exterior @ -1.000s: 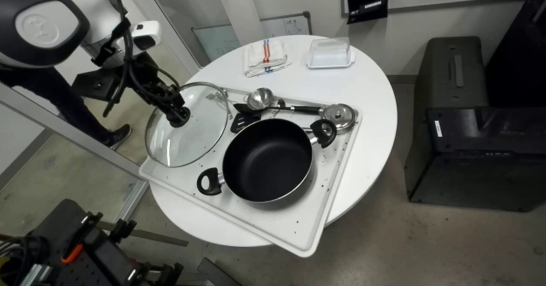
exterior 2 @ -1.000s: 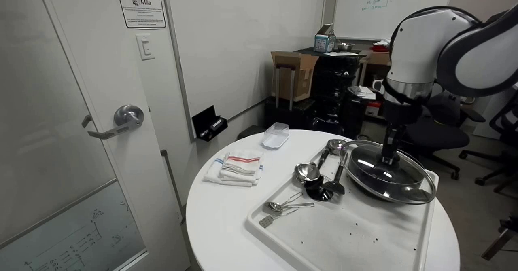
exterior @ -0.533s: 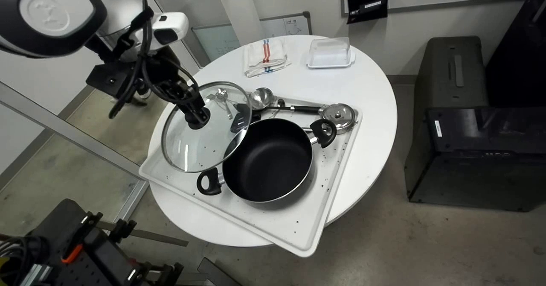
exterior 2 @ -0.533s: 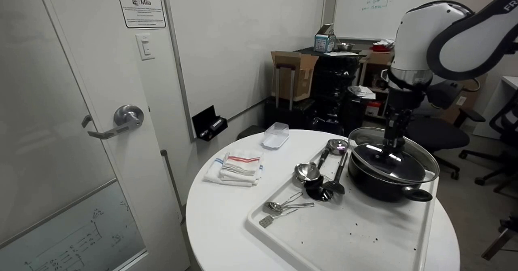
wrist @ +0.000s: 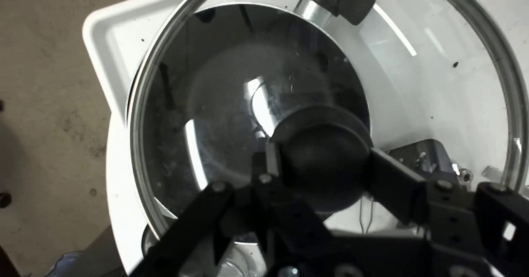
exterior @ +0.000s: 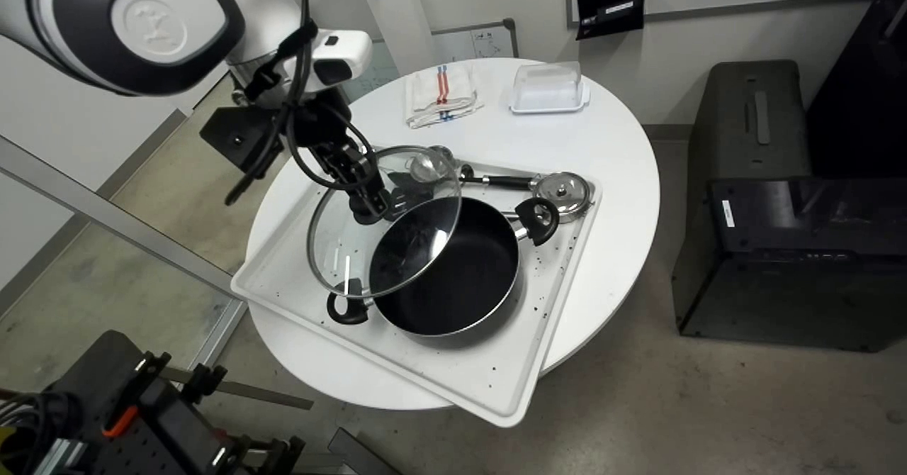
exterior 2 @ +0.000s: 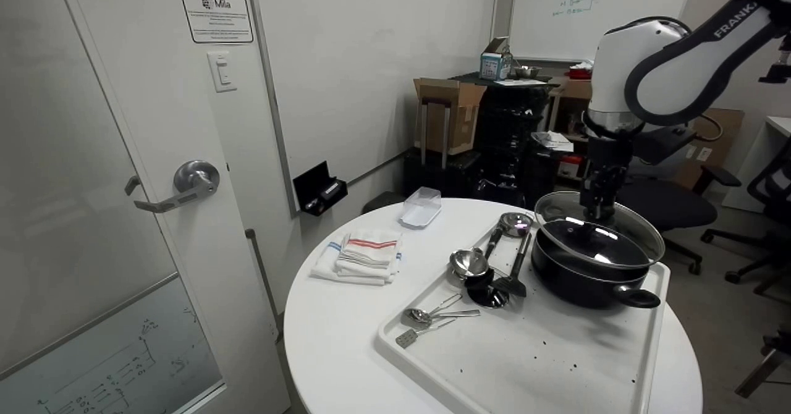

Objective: Put the lid on the pot

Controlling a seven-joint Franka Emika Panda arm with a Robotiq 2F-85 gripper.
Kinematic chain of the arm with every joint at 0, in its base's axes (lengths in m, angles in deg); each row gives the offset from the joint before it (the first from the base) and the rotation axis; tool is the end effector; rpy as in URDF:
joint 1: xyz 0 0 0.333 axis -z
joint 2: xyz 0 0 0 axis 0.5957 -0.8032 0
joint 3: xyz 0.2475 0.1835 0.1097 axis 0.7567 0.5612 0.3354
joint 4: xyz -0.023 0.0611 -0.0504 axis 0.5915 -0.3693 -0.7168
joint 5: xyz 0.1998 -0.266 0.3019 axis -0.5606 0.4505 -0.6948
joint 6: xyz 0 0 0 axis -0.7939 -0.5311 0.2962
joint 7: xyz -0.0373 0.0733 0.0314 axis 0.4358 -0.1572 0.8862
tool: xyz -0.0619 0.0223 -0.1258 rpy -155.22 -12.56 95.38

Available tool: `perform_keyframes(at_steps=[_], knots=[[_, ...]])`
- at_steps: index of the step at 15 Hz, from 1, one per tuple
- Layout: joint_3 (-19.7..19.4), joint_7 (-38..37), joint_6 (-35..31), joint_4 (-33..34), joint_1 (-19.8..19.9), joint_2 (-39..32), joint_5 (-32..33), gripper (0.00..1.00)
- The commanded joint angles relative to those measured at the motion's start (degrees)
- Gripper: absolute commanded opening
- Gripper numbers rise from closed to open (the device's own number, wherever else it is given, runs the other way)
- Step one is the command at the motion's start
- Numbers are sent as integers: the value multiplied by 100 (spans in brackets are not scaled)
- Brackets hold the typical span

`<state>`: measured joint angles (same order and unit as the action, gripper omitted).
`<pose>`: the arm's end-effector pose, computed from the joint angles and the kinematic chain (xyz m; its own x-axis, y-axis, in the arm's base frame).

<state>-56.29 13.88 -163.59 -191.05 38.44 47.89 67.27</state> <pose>0.5765 -0.0935 0.1282 0.9761 -0.2024 -0.0793 -0.1926 -0.9743 0.1170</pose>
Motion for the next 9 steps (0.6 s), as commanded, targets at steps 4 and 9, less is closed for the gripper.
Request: perform_keyframes(at_steps=[4, 9], knots=[[-131, -267, 234, 707, 125, -583, -154, 27], [-185, -322, 172, 838, 194, -889, -198, 27]])
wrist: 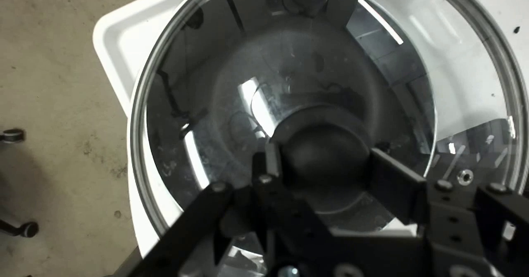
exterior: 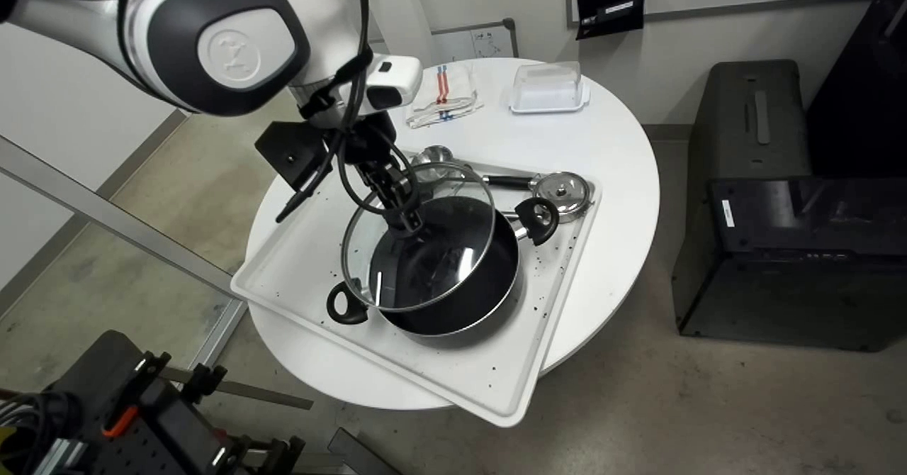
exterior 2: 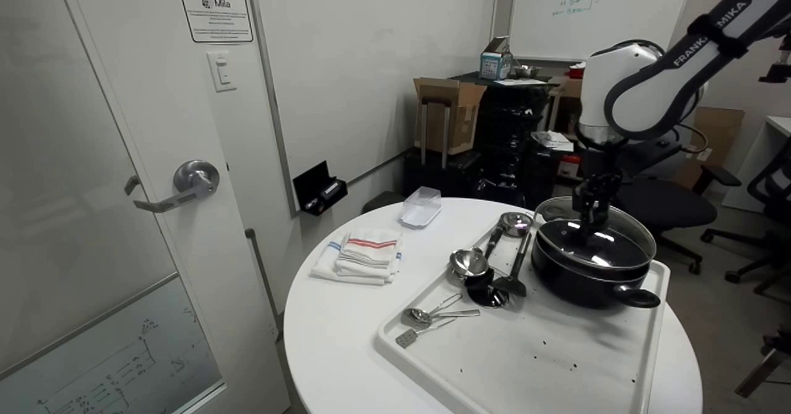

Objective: Put the lid on the pot

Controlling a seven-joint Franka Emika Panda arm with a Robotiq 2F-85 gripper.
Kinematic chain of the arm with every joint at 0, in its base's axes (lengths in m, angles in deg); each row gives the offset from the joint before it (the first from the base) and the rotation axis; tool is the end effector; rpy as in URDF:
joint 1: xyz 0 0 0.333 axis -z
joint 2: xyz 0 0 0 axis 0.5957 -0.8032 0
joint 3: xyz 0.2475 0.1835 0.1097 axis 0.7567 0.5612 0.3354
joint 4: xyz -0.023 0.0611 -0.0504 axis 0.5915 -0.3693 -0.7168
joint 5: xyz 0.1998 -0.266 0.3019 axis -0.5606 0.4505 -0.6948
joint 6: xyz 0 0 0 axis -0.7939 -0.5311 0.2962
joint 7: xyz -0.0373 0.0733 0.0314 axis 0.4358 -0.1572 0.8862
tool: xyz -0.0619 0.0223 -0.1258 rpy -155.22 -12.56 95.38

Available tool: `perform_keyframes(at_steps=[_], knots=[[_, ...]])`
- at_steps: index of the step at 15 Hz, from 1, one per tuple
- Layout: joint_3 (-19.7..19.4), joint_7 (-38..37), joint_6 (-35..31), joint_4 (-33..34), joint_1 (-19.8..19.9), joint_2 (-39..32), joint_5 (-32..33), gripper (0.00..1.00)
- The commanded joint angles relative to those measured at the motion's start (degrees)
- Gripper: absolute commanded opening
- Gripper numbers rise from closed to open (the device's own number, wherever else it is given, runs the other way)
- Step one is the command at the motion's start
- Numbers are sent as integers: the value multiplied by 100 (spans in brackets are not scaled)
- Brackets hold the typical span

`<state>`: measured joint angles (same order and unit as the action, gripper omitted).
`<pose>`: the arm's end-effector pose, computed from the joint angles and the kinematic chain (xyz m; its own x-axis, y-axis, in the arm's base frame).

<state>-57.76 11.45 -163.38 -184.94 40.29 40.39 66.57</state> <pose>0.5914 -0.1329 0.0920 0.9483 -0.3023 -0.0970 -0.2873 -0.9471 0.1429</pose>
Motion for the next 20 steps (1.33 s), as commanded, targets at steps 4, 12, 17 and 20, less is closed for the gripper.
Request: perform_keyframes(at_steps=[4, 12, 17, 20], knots=[[-72, -139, 142, 339, 60, -341, -185, 27], [-117, -187, 152, 540, 126, -570, -330, 27], [-125, -176, 169, 579, 179, -640, -371, 27], [-117, -168, 174, 552, 202, -638, -391, 27]])
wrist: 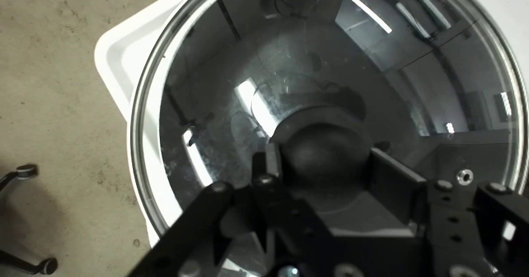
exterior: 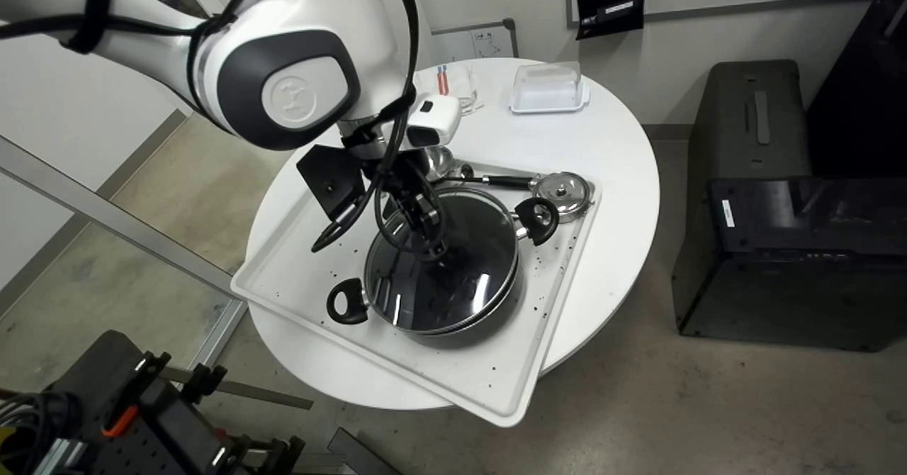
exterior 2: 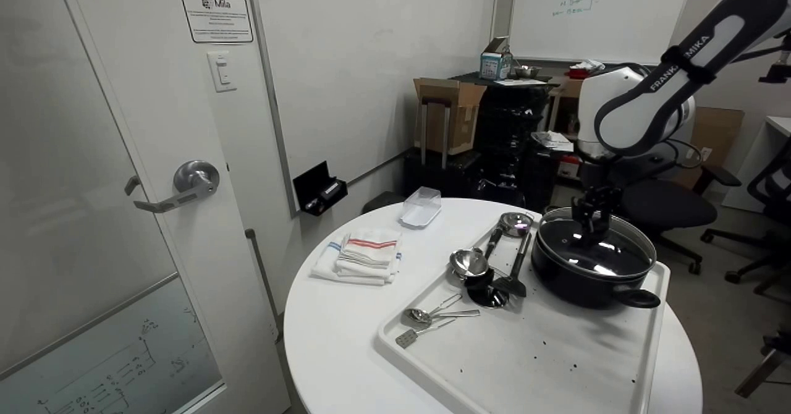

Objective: Put the lid on the pot

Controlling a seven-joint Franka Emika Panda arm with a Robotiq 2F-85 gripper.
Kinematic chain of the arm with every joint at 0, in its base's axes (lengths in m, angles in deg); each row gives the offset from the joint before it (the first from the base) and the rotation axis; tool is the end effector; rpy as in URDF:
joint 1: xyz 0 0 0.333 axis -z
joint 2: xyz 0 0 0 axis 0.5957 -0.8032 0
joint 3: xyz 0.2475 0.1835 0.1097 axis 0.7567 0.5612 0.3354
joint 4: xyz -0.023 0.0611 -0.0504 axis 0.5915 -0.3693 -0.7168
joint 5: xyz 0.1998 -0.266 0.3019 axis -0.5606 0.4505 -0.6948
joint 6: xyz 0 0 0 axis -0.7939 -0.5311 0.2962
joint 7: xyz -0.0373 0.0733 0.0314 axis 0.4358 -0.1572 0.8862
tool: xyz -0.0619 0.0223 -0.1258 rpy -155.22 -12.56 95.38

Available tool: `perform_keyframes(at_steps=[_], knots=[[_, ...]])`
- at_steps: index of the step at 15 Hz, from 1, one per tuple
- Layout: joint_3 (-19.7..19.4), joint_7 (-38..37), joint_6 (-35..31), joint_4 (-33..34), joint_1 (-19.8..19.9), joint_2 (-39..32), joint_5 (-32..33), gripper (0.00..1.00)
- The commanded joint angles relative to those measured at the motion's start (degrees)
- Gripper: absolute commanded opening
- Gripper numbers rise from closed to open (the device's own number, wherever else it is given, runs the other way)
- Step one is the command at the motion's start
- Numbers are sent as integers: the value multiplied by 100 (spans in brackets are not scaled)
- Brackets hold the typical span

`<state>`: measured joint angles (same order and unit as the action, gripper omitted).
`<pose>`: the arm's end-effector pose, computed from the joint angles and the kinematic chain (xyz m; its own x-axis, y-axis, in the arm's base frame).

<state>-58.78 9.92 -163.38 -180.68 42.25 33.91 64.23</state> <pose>0.5908 -0.1667 0.0517 0.9082 -0.3992 -0.1258 -0.3797 -0.9122 0.1537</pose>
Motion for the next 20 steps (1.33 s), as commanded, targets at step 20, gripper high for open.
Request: perform_keyframes(at_steps=[20], knots=[[-21, -34, 174, 110, 12, -64, -232, 27]])
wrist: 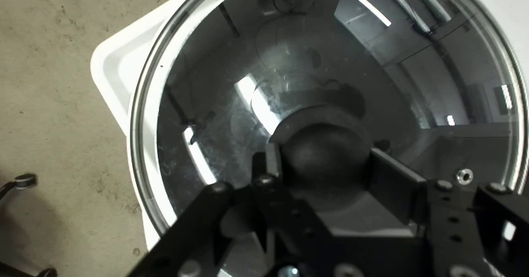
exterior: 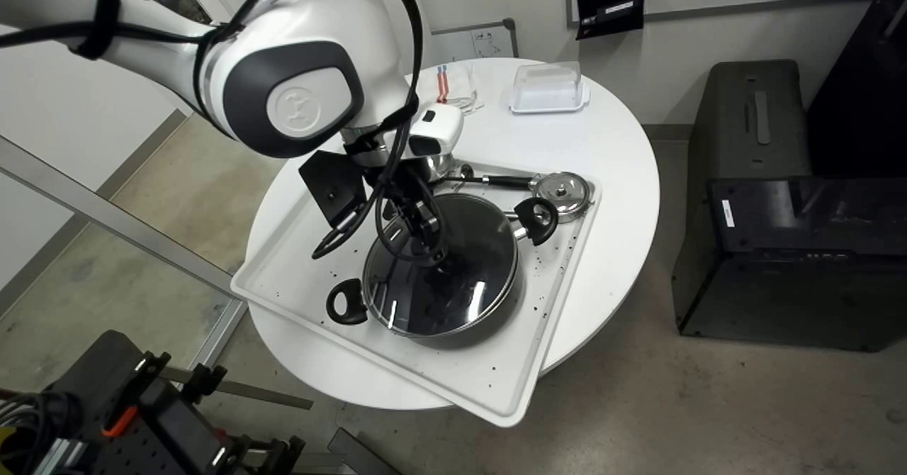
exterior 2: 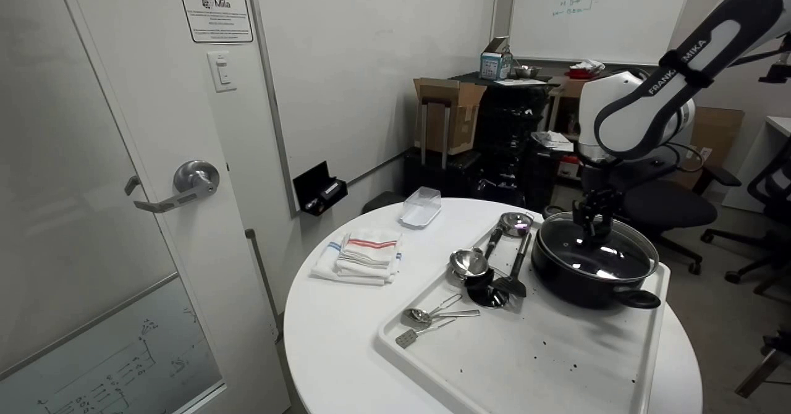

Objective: Put the lid on the pot

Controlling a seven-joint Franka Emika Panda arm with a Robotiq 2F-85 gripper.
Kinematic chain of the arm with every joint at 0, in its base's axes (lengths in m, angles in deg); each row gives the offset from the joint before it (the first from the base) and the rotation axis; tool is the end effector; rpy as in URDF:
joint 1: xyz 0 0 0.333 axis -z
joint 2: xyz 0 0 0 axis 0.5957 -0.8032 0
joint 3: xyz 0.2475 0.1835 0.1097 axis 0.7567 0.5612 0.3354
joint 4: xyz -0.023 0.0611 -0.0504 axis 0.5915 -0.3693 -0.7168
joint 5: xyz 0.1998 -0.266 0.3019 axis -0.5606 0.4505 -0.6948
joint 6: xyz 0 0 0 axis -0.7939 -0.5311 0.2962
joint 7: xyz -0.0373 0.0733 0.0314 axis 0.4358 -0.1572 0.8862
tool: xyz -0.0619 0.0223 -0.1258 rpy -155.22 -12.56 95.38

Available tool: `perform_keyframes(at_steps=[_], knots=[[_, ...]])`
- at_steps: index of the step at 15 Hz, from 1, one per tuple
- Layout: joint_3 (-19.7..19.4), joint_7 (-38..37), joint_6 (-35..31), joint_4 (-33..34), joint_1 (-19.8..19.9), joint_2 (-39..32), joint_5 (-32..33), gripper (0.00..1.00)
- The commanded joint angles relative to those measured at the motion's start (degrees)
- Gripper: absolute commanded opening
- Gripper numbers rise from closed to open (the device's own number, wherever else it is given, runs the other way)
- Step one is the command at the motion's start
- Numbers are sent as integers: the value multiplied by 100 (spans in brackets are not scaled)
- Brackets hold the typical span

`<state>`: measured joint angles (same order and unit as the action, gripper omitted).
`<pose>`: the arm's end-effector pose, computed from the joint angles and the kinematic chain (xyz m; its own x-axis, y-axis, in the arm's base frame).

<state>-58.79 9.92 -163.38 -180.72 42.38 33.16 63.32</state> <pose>0.5864 -0.1674 0.0435 0.9002 -0.4128 -0.1389 -0.3929 -0.9072 0.1501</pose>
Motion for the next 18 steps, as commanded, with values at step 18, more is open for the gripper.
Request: perform_keyframes(at_steps=[18], knots=[[-18, -47, 391, 389, 64, -205, -258, 27]])
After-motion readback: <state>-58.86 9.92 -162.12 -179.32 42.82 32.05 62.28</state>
